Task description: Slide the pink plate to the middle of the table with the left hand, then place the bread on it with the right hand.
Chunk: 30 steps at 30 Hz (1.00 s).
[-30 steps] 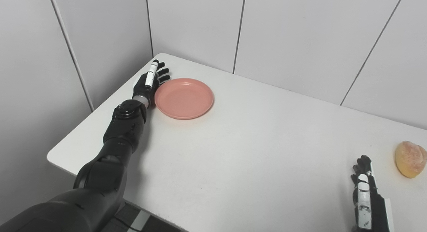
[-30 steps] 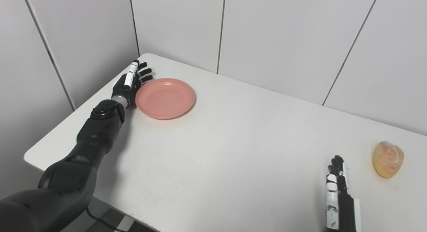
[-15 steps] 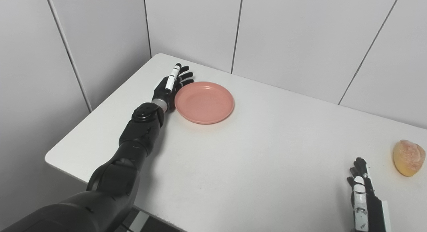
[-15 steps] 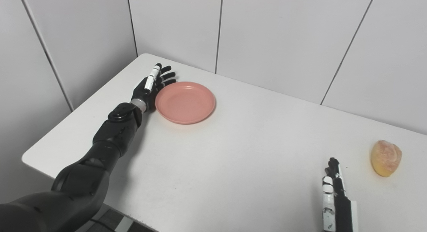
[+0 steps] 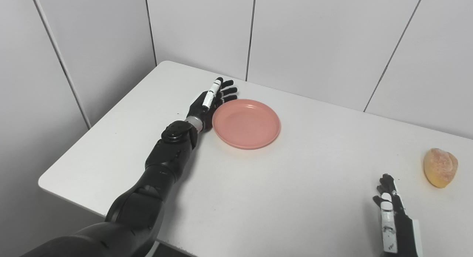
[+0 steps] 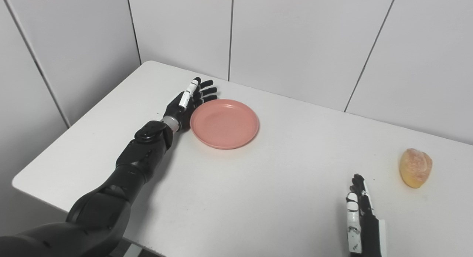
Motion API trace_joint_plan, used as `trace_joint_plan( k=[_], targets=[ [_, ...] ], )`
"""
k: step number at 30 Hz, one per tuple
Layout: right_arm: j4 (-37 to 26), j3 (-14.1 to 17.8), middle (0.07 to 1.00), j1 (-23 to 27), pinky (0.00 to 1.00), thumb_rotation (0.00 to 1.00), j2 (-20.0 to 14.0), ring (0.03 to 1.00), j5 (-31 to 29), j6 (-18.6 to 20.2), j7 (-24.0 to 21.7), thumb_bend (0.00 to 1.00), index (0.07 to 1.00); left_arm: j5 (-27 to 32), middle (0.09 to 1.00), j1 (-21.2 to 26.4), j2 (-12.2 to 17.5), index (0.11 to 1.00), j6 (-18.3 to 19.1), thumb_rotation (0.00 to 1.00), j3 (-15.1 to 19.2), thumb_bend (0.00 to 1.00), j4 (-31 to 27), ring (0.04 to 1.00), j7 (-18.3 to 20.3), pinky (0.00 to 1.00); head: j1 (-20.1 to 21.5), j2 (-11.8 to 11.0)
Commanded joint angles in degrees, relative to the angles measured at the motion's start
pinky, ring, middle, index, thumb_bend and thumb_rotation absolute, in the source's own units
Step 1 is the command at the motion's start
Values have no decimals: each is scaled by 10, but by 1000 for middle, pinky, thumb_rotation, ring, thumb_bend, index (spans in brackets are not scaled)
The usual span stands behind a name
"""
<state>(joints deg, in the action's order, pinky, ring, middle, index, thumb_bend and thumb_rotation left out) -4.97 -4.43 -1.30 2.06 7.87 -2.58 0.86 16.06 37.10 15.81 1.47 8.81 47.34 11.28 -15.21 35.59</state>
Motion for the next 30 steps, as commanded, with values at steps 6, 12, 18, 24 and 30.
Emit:
trace_joint_plan(
  k=[6, 12, 18, 24, 30],
  targets=[
    [-18, -9, 938, 10, 906, 1000, 15, 940, 10, 8, 7, 175, 916, -12, 851, -24, -17, 840, 55, 1000, -28, 379, -38, 852, 18, 856, 22, 6],
    [-5, -12, 927, 13, 893, 1000, 18, 928, 18, -7, 15, 188, 903, -12, 844, -50, -32, 833, 91, 1000, -47, 376, -113, 842, 17, 833, 35, 13],
    [-7, -14, 914, 13, 879, 1000, 26, 916, 26, 2, 25, 185, 890, -15, 859, -77, -52, 839, 125, 1000, -65, 349, -190, 859, 13, 836, 50, 21],
    [-9, -21, 912, 13, 876, 1000, 30, 913, 37, 9, 31, 182, 891, -26, 885, -105, -67, 863, 168, 1000, -89, 331, -267, 887, 15, 876, 66, 28],
    [-7, -24, 914, 15, 865, 1000, 31, 911, 49, 8, 33, 188, 894, -32, 884, -126, -87, 866, 198, 1000, -98, 313, -315, 888, 8, 886, 83, 35]
  ],
)
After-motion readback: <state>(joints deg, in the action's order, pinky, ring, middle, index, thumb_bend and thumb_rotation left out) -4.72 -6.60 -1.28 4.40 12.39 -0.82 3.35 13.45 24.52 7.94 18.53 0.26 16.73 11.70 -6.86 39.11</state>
